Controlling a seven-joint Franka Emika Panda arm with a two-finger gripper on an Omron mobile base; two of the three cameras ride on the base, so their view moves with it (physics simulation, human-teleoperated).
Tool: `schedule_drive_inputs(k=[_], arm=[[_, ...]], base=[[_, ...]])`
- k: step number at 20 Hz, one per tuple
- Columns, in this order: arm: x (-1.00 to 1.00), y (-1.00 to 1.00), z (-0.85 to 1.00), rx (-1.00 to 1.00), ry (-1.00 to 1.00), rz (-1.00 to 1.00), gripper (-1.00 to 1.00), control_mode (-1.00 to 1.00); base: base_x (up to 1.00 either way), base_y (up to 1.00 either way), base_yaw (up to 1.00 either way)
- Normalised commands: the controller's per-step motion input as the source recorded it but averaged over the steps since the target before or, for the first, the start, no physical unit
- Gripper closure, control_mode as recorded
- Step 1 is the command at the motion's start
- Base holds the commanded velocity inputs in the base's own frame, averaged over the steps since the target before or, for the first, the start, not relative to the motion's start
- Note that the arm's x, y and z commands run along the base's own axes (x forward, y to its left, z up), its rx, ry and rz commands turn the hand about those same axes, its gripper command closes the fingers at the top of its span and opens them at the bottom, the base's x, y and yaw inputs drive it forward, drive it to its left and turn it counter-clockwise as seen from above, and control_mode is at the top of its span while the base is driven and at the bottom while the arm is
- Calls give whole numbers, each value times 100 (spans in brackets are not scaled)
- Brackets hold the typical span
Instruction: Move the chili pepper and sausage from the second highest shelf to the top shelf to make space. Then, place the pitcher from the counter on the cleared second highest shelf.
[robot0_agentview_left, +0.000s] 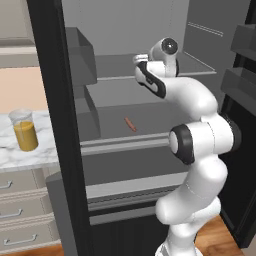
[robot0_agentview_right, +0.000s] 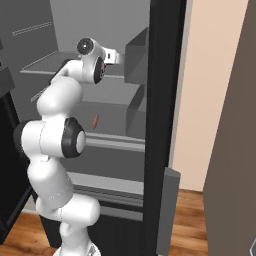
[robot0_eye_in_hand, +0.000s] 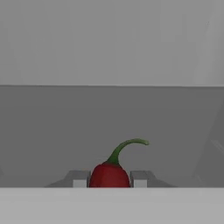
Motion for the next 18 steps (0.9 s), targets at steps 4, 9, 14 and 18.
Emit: schedule_drive_inputs(k=[4, 9, 14, 18], arm=[[63, 0, -14, 0, 0, 0, -100, -100], [21, 0, -7, 0, -5, 0, -100, -100], [-6, 0, 0, -2, -18, 0, -100, -100], [-44, 1, 0, -4, -13, 2, -100, -100]], base=[[0, 0, 0], [0, 0, 0], [0, 0, 0], [0, 0, 0]])
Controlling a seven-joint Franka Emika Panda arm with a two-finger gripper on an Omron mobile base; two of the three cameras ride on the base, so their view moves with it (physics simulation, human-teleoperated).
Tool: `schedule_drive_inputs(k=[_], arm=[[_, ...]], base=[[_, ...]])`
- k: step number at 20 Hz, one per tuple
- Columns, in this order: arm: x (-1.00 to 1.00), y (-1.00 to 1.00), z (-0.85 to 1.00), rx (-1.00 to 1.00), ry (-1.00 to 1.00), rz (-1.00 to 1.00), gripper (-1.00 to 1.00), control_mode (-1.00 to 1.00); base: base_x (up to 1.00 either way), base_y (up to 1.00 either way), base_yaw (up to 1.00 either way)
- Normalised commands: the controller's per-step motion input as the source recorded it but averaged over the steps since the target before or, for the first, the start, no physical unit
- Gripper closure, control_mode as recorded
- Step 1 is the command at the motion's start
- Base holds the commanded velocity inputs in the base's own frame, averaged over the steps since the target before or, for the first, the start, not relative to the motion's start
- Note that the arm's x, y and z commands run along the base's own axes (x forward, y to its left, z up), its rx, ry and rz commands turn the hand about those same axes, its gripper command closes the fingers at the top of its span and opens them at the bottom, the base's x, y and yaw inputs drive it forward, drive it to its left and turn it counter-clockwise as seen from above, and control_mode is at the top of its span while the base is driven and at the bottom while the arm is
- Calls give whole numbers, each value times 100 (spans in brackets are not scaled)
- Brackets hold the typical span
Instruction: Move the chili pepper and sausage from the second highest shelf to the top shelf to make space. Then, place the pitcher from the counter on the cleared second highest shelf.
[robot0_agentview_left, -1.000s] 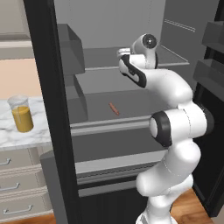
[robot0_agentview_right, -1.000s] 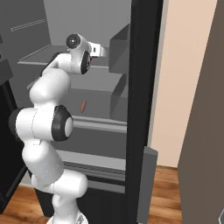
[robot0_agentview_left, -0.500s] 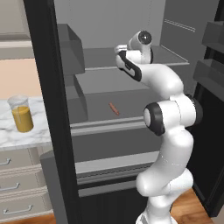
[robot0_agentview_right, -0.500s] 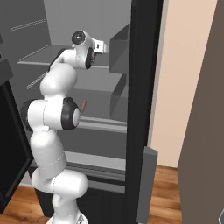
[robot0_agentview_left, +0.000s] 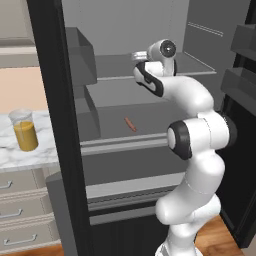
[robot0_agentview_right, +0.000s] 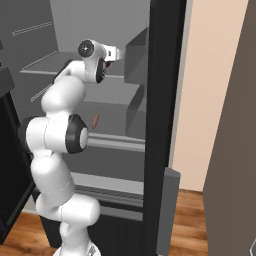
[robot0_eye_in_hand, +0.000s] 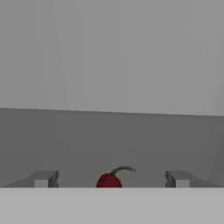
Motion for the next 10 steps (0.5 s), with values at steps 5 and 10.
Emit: schedule_drive_inputs(k=[5, 10], arm=[[-81, 0, 6, -3, -1, 5, -100, -100], [-100, 0, 23, -1, 0, 7, -100, -100]], base=[[0, 0, 0], [0, 0, 0]])
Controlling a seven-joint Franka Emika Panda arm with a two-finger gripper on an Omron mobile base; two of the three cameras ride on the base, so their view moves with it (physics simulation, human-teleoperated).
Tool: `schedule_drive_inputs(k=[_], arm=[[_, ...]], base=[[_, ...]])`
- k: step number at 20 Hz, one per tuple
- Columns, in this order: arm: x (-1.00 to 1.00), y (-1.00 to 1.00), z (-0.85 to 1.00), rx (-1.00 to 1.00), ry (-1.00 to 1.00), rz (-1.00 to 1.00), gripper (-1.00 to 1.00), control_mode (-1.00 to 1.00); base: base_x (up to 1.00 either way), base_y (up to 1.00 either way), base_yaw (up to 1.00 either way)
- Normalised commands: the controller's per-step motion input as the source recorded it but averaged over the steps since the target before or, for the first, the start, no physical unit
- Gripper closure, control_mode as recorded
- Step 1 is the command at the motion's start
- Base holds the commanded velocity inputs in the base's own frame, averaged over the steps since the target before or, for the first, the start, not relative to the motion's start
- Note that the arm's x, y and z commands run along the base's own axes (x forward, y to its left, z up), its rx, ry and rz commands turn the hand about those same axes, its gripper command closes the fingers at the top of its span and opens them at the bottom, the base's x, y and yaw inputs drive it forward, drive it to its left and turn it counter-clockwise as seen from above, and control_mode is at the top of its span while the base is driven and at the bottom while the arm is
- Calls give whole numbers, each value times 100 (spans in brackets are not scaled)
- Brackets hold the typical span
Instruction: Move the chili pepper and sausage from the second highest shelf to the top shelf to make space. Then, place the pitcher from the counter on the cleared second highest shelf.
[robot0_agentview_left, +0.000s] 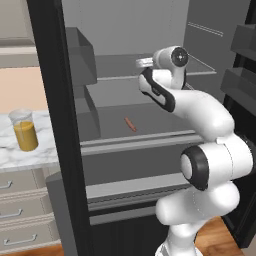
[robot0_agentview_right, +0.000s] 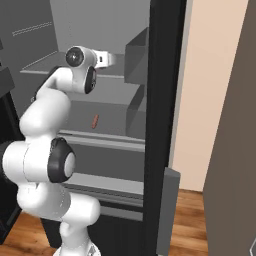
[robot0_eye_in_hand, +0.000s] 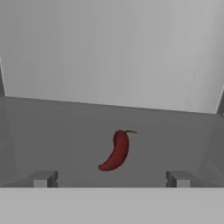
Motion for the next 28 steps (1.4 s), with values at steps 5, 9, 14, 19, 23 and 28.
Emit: schedule_drive_inputs(k=[5, 9, 14, 19, 23, 28], arm=[[-100, 7, 8, 0, 7, 4, -100, -100], [-100, 1, 0, 0, 19, 0, -100, -100], [-96, 11, 0, 0, 26, 0, -100, -100], [-78, 33, -15, 0, 22, 0, -100, -100], [-36, 19, -39, 0, 27, 0, -100, -100], [-5, 6, -70, 0, 17, 0, -100, -100]], base=[[0, 0, 0], [0, 0, 0], [0, 0, 0], [0, 0, 0], [0, 0, 0], [0, 0, 0]])
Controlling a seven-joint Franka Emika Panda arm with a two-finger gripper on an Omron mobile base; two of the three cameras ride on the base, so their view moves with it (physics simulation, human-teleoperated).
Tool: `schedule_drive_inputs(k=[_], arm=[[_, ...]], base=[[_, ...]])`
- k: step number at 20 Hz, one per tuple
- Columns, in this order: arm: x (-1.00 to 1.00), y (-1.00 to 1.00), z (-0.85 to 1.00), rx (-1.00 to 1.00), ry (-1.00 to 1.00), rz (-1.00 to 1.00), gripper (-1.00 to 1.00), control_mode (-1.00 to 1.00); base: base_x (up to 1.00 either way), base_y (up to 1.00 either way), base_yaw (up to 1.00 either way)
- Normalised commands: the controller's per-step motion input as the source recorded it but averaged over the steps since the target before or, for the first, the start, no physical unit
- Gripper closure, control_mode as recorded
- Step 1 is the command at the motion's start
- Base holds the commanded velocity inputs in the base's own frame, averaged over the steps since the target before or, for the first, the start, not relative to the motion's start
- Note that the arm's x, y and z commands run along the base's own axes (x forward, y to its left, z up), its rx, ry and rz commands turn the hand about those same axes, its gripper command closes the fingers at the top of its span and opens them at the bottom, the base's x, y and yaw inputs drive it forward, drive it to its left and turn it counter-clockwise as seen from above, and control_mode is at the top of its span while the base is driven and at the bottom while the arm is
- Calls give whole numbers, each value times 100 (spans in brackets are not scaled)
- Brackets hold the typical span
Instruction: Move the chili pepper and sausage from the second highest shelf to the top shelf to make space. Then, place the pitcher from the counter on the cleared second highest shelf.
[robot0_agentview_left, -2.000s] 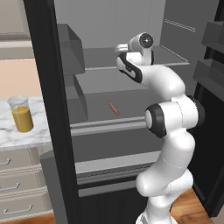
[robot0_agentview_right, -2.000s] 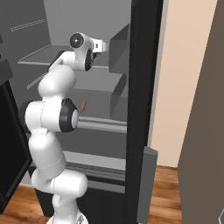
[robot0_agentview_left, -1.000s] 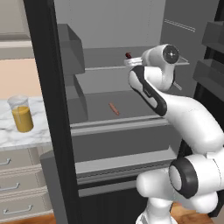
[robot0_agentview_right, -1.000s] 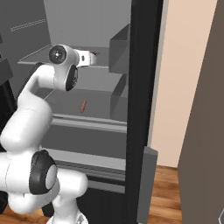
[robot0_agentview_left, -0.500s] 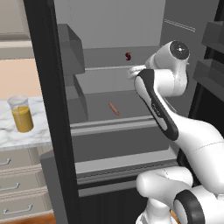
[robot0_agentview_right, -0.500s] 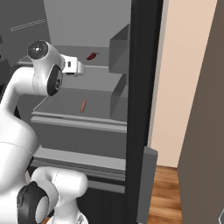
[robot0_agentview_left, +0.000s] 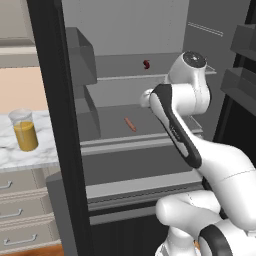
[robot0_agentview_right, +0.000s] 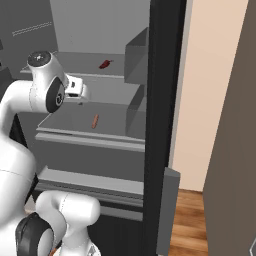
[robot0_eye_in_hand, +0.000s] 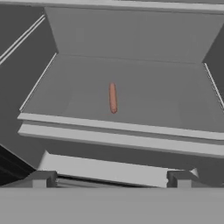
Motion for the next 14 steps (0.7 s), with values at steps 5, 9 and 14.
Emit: schedule_drive_inputs(k=[5, 9, 14], arm=[[0, 3, -68, 0, 0, 0, -100, -100], [0, 4, -70, 0, 0, 0, -100, -100], [9, 1, -61, 0, 0, 0, -100, -100]], base=[[0, 0, 0], [0, 0, 0], [0, 0, 0]])
